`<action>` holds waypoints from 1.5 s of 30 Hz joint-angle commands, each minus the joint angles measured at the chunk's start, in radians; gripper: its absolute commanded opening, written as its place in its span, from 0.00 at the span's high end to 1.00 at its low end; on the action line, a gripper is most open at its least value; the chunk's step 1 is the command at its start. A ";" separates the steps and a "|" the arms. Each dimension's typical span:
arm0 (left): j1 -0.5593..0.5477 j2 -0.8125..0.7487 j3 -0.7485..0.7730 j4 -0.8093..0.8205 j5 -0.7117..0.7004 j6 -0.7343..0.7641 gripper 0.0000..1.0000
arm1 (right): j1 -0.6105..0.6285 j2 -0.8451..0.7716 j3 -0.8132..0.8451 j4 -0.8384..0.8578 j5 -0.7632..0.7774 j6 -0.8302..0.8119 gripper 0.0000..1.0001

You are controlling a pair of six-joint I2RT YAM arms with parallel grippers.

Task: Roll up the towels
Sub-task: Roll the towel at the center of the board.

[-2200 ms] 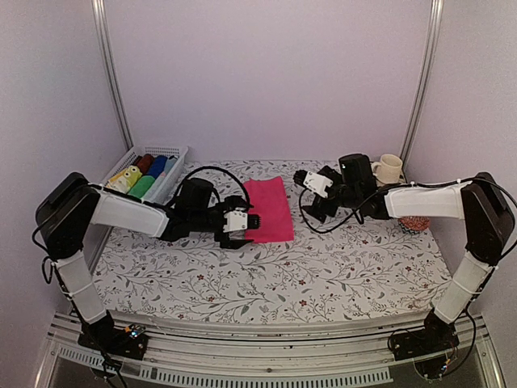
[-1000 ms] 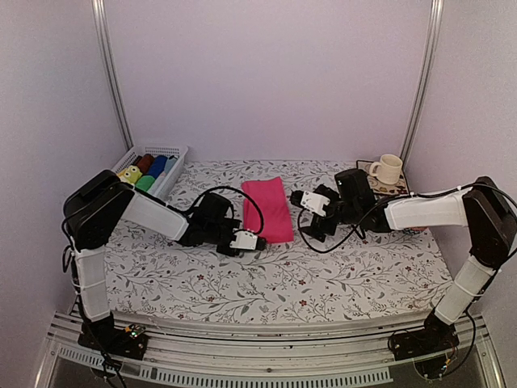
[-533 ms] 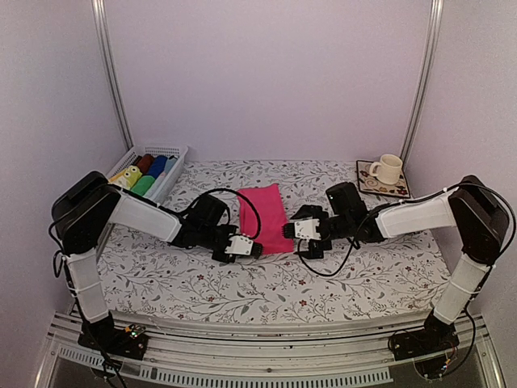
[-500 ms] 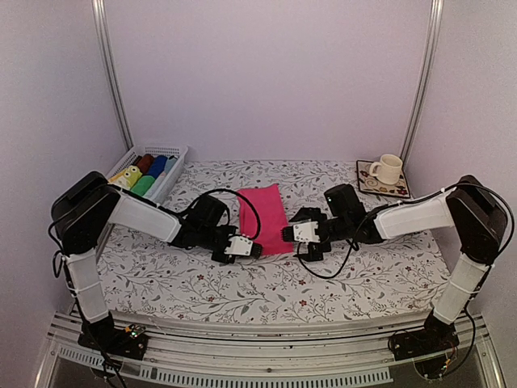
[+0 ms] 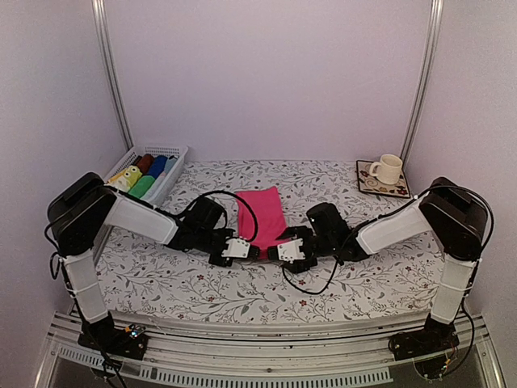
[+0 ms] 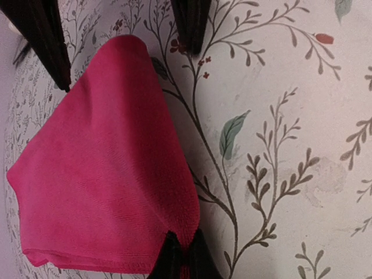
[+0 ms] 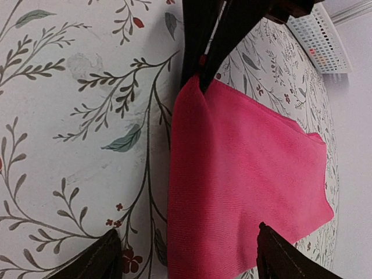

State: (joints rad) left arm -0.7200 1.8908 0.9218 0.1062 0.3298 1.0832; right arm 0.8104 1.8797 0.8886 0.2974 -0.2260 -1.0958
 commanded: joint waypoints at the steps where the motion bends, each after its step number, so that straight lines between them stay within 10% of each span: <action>1: -0.013 -0.042 -0.031 -0.016 0.028 -0.006 1.00 | 0.000 0.040 -0.021 0.054 0.080 0.027 0.22; 6: -0.012 -0.049 -0.032 -0.010 0.022 -0.008 1.00 | 0.000 0.045 -0.028 0.036 0.072 0.033 0.40; 8: -0.012 -0.055 -0.039 -0.003 0.020 -0.007 1.00 | 0.000 0.037 -0.028 0.009 0.068 0.033 0.75; 12: -0.011 -0.069 -0.052 0.012 0.019 -0.018 1.00 | 0.000 0.032 0.003 -0.045 0.058 0.046 0.95; 36: -0.157 -0.188 -0.152 -0.040 -0.055 -0.251 1.00 | -0.022 -0.030 0.312 -0.761 -0.276 0.339 0.98; 45: -0.171 -0.242 -0.182 -0.112 -0.113 -0.315 0.32 | -0.042 -0.043 0.349 -0.838 -0.348 0.337 0.98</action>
State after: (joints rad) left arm -0.8791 1.7107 0.7704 0.0292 0.2356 0.8055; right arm 0.7879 1.8690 1.1858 -0.4633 -0.4931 -0.7685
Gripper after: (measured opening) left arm 0.567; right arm 0.035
